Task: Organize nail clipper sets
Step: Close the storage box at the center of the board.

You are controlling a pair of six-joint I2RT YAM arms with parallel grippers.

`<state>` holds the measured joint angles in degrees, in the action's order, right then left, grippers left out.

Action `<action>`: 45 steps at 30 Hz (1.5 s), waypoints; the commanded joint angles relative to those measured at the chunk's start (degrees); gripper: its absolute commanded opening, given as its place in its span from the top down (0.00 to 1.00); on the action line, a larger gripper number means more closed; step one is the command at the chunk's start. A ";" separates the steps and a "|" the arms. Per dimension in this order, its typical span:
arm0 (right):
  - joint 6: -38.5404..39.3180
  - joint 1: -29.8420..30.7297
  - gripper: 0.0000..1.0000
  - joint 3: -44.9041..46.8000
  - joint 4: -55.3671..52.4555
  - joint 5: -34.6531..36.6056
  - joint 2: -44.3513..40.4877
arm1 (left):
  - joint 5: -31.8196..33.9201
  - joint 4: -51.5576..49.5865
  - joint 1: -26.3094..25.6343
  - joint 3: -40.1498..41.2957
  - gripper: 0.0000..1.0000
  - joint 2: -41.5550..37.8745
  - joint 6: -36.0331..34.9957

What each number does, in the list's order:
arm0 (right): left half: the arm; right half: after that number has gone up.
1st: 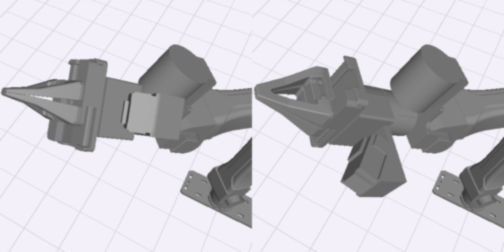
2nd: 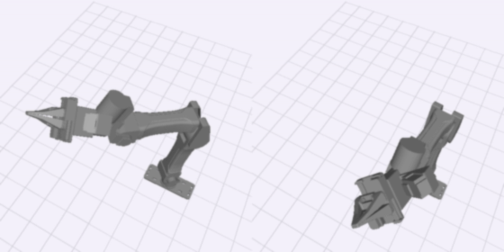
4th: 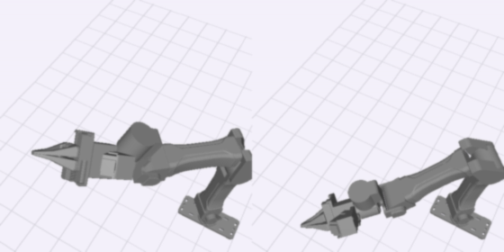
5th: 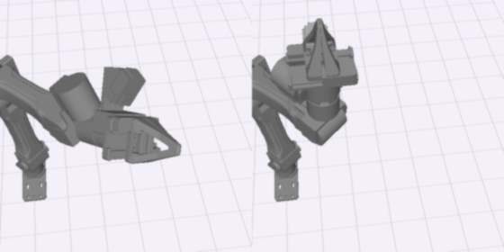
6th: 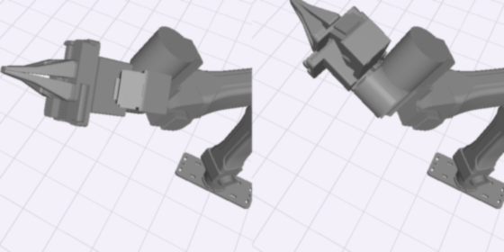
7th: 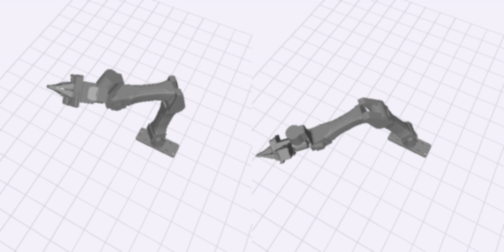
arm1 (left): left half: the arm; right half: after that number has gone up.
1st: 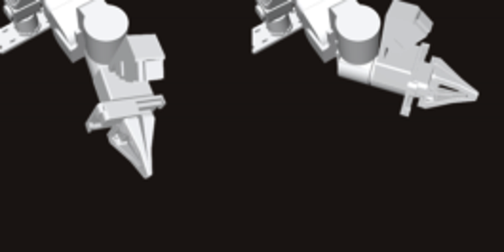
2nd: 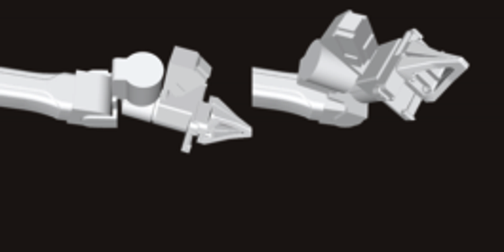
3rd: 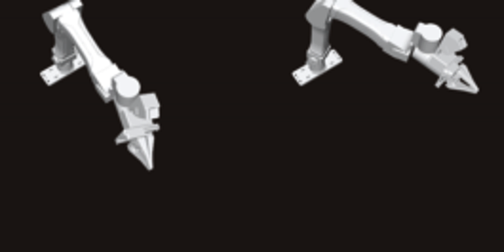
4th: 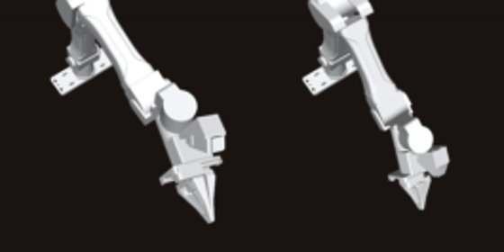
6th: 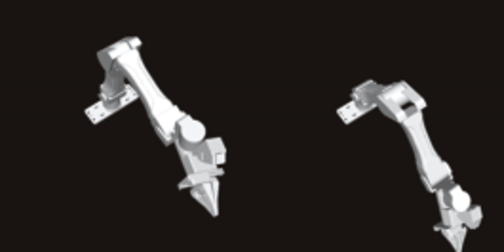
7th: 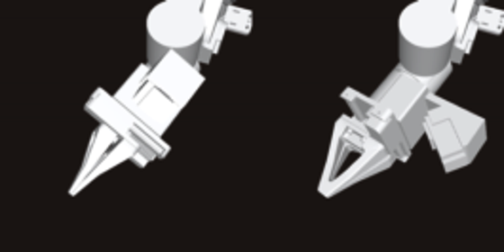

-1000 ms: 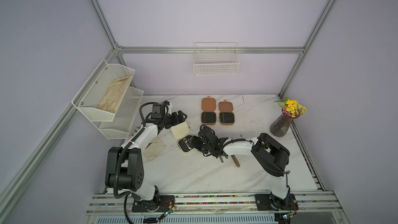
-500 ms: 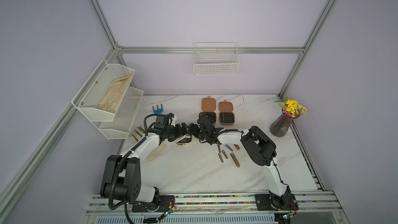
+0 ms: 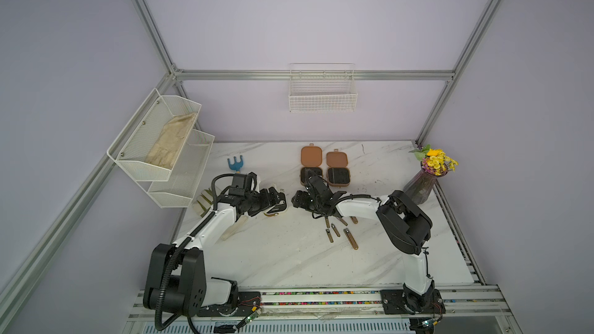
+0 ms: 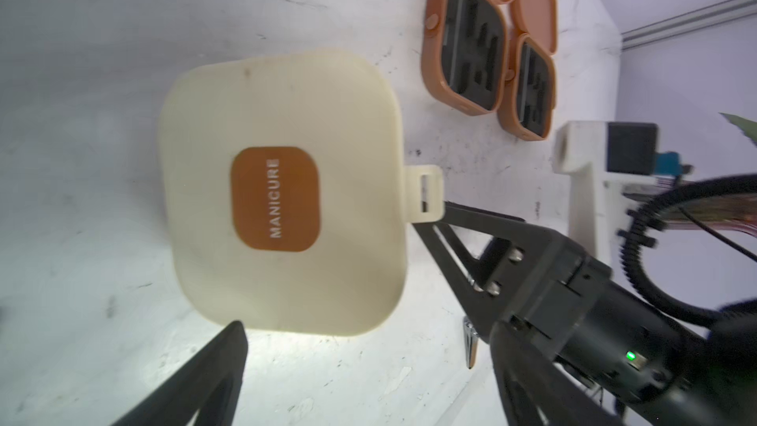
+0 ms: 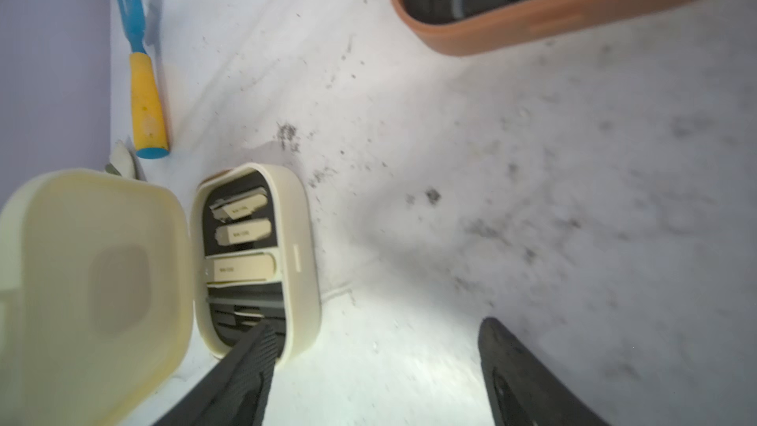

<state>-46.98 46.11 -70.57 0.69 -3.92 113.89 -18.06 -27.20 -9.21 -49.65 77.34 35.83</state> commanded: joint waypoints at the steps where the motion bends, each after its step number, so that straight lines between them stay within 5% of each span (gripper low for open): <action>1: 3.97 -0.23 0.22 1.20 -7.59 2.02 -3.72 | 12.83 -8.36 -0.20 -6.33 0.11 -0.18 1.50; 4: 5.69 -0.23 0.25 0.90 -9.10 0.75 -5.74 | 17.75 -9.54 -0.20 -6.12 0.10 0.36 2.14; 18: 12.87 -0.26 0.45 -11.22 -17.33 -5.20 -2.53 | 13.73 -2.70 -0.25 -13.53 0.12 19.78 2.62; 27: 14.72 0.24 0.64 -24.23 -22.35 -7.32 8.45 | 13.86 -1.76 -1.49 -10.17 0.13 22.55 1.96; 45: 13.93 1.44 0.73 -30.42 -23.45 -6.38 16.04 | 14.55 -1.36 -3.25 -9.77 0.15 24.21 0.95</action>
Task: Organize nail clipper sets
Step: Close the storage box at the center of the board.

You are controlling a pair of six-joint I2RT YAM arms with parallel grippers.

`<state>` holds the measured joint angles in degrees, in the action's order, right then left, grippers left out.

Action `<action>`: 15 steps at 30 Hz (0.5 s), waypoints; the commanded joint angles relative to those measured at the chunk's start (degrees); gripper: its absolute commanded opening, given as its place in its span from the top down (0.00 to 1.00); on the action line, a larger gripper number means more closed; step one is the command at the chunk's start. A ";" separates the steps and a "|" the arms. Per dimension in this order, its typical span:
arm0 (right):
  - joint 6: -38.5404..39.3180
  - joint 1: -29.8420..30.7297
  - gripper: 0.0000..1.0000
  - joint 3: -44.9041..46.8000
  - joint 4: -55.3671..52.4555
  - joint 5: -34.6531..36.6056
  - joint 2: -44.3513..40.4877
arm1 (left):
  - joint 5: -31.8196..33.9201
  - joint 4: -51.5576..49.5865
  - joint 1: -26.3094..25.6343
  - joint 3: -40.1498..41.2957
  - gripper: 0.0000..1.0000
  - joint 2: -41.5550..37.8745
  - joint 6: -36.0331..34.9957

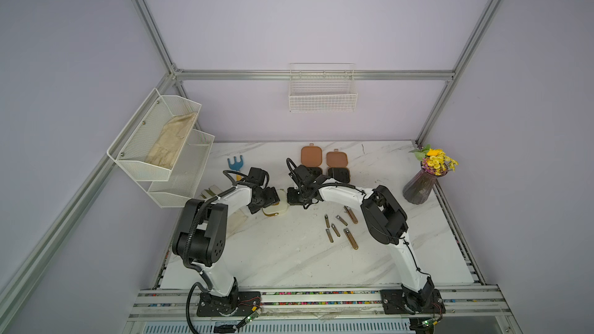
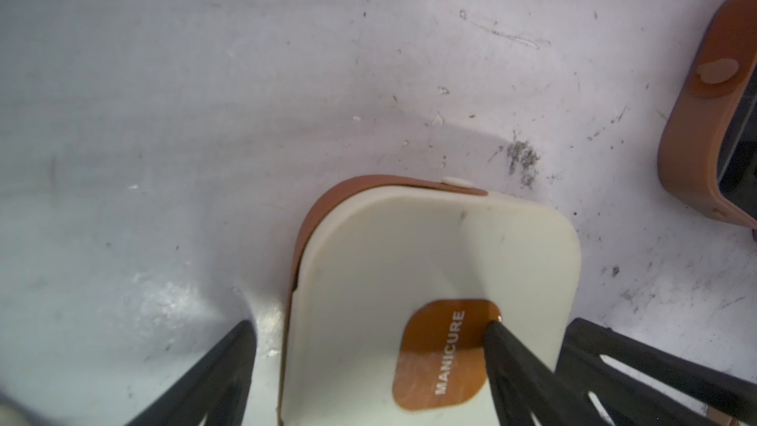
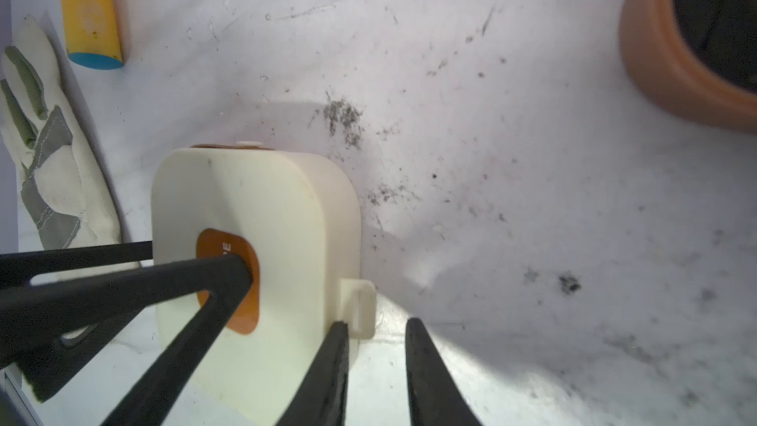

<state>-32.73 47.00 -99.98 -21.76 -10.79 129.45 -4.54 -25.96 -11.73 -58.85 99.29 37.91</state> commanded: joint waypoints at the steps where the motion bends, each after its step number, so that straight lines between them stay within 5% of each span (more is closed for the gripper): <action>1: -0.32 0.59 0.73 -0.87 -1.08 0.65 0.22 | 1.02 -2.61 -0.78 -0.56 0.15 2.32 -1.15; 15: -0.67 1.50 0.71 -0.05 0.17 0.81 -2.86 | 0.50 -1.32 -1.19 -1.27 0.16 3.68 -2.66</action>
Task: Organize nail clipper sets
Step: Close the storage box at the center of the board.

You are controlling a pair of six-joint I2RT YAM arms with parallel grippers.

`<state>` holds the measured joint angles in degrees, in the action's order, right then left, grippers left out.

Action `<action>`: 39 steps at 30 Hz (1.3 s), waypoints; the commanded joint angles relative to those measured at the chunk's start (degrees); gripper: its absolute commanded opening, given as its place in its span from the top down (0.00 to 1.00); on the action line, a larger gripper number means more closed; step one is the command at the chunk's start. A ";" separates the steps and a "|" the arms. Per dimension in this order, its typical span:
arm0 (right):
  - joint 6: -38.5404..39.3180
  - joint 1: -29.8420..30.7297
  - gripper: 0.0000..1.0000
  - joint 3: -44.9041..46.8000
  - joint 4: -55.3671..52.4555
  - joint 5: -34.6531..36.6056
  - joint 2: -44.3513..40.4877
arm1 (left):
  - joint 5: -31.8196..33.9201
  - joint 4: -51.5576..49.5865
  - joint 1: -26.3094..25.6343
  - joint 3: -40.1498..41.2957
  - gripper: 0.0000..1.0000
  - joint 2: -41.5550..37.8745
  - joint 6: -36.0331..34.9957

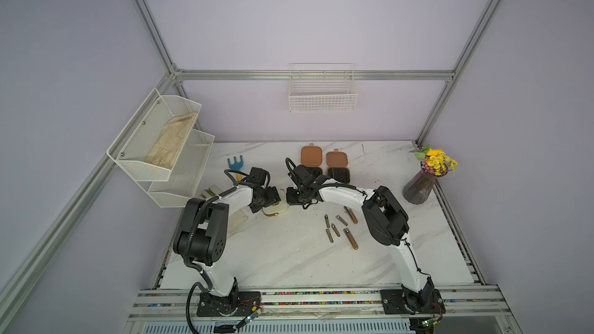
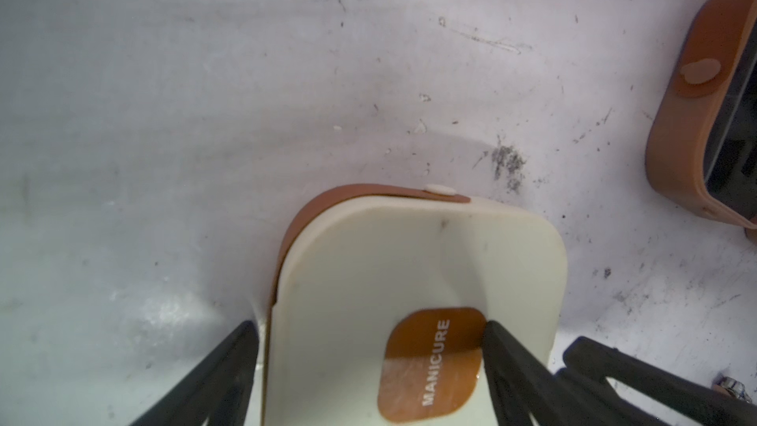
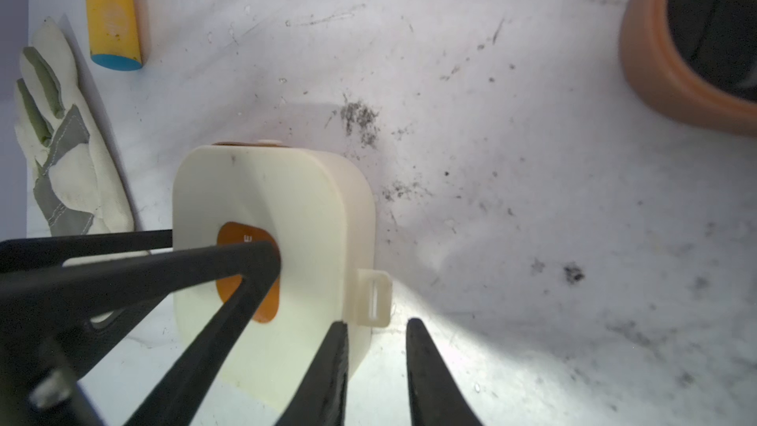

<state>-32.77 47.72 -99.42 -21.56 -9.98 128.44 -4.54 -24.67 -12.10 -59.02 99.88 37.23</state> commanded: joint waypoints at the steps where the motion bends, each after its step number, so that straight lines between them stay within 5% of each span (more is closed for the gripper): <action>1: -0.69 0.84 0.71 -0.65 0.10 0.02 -1.72 | 0.45 -2.44 -0.91 -1.09 0.16 3.21 -2.12; 28: -1.88 0.92 0.70 -2.36 -0.43 1.98 5.16 | -0.56 -1.27 -2.14 -1.27 0.19 4.00 -3.49; 39: -6.66 0.88 0.69 6.81 3.23 2.42 3.14 | -0.54 -1.17 -2.21 -0.74 0.19 3.45 -3.66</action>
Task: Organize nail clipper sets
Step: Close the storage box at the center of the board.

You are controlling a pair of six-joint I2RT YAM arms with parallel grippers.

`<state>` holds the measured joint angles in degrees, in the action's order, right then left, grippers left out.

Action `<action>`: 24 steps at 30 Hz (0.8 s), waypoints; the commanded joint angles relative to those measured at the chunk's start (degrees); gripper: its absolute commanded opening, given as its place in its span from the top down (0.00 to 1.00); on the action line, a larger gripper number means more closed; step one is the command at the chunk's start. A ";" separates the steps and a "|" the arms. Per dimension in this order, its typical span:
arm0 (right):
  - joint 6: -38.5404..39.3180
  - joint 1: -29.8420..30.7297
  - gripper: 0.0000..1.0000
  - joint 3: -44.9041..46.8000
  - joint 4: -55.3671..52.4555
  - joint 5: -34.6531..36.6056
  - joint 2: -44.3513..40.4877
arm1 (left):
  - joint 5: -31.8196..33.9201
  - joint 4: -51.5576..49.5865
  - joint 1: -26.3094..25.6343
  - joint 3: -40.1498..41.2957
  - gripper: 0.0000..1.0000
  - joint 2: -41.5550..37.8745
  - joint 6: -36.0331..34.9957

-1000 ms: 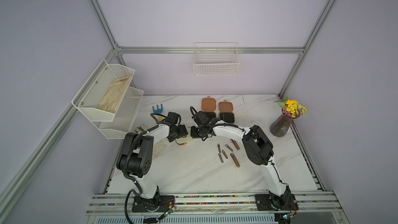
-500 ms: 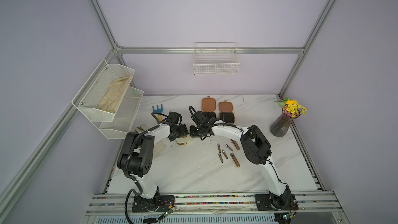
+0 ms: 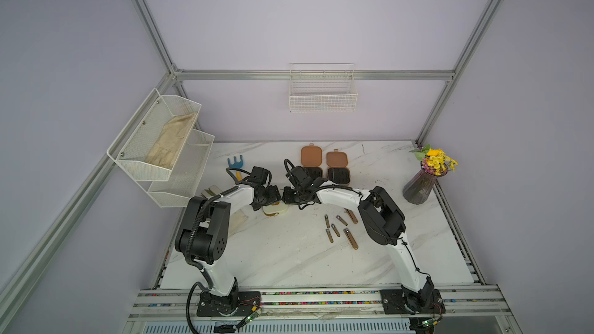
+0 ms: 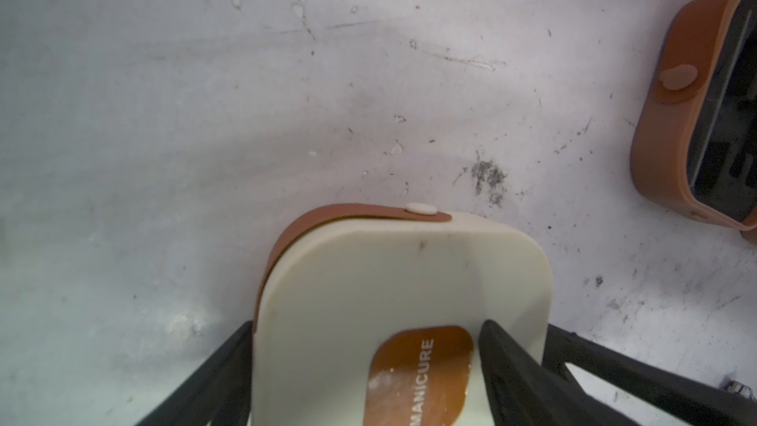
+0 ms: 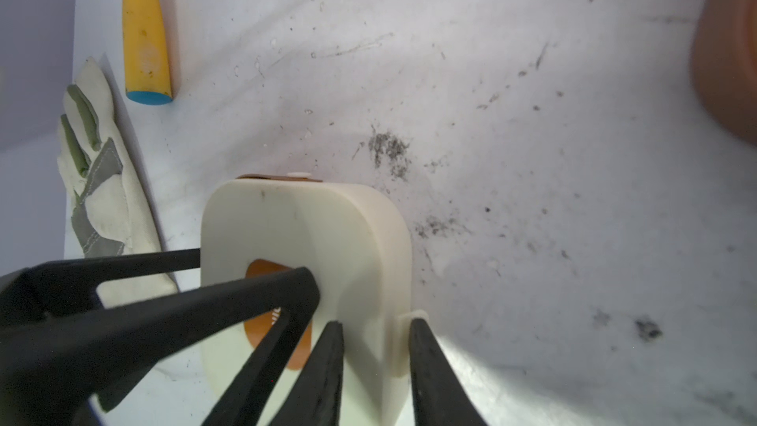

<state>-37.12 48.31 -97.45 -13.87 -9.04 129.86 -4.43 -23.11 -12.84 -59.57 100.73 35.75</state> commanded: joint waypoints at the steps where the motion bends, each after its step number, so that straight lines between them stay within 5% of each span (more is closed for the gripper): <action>1: -3.00 0.33 0.68 6.06 -3.58 1.41 1.38 | -0.55 -2.73 -1.44 -0.11 0.19 2.51 -2.17; 24: -14.08 0.64 0.67 17.78 8.48 -4.09 1.36 | -1.37 -2.16 -1.49 0.60 0.19 1.08 -2.04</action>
<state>-48.14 48.14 -84.12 3.95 -11.99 126.63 -4.43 -23.11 -12.84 -59.57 100.71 35.73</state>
